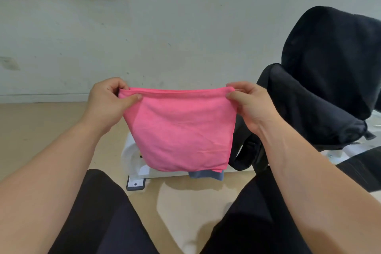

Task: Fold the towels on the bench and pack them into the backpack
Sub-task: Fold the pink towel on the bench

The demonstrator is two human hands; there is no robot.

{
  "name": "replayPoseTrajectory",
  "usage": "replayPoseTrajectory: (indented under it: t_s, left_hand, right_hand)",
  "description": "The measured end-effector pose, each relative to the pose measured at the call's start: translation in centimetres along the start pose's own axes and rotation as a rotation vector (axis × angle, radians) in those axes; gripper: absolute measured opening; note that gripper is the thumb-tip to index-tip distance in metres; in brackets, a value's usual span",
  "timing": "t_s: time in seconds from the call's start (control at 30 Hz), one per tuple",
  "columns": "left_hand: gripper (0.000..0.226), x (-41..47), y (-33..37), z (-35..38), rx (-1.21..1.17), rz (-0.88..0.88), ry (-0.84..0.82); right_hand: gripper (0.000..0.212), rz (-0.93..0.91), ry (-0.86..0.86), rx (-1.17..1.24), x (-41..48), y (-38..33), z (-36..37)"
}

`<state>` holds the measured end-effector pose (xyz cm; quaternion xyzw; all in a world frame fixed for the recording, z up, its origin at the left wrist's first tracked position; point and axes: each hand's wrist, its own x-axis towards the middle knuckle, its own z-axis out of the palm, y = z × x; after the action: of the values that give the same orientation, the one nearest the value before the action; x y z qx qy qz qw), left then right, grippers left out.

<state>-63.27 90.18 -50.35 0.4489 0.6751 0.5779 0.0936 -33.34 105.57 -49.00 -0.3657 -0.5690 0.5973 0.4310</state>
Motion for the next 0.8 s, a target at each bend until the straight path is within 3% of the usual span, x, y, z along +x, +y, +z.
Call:
replayPoseTrajectory:
  t_s: [0.3, 0.43, 0.6, 0.8]
  left_hand:
    - [0.023, -3.5, -3.4, 0.4, -0.01, -0.126, -0.056]
    - [0.021, -5.1, -4.8, 0.9, 0.091, -0.194, -0.028]
    - [0.015, -6.3, -6.0, 1.1, 0.17, -0.242, 0.016]
    - [0.026, -6.5, -5.5, 0.0, 0.009, -0.281, -0.148]
  right_hand:
    - [0.003, 0.095, 0.091, -0.031, -1.7, 4.9, -0.5]
    - [0.024, 0.115, 0.095, -0.027, -2.2, 6.5, -0.5]
    - [0.013, 0.096, 0.091, -0.212, -2.6, 7.6, -1.0]
    - [0.015, 0.069, 0.051, -0.316, -2.6, 6.9, -2.5]
